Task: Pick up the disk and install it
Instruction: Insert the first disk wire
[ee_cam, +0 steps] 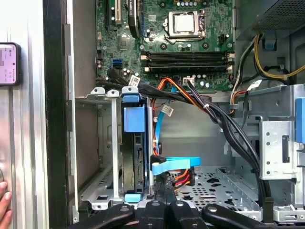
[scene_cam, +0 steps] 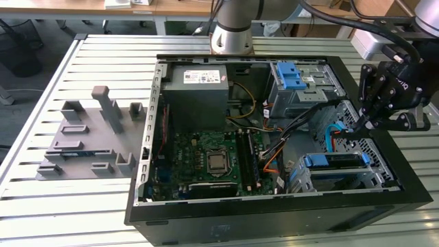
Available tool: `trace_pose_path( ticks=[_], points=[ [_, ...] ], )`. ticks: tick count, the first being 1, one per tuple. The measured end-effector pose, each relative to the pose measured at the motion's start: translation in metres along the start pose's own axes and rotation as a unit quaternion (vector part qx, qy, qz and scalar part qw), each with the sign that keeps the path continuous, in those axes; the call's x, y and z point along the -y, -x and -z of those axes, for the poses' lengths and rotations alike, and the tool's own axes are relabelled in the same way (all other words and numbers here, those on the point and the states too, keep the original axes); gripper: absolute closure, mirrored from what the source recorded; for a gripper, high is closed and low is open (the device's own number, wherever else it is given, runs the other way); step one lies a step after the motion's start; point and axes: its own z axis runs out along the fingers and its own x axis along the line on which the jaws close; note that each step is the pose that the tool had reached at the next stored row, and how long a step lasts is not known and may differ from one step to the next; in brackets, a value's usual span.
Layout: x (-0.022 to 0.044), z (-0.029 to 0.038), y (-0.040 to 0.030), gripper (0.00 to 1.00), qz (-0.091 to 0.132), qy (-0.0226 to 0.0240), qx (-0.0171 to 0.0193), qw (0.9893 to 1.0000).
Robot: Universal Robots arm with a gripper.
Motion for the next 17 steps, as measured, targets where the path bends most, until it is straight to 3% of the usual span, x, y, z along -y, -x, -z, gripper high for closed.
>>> trace_pose_path(
  ticks=[3,6,17],
  points=[
    [-0.0014,-0.0001,-0.0001,0.89,0.0,-0.0005,0.0,1.0],
    [-0.0017,-0.0016,0.0003,0.76,0.0,-0.0008,-0.0004,1.0],
    [-0.0042,-0.0113,0.0063,0.76,-0.003,-0.0016,-0.0044,1.0]
  ],
)
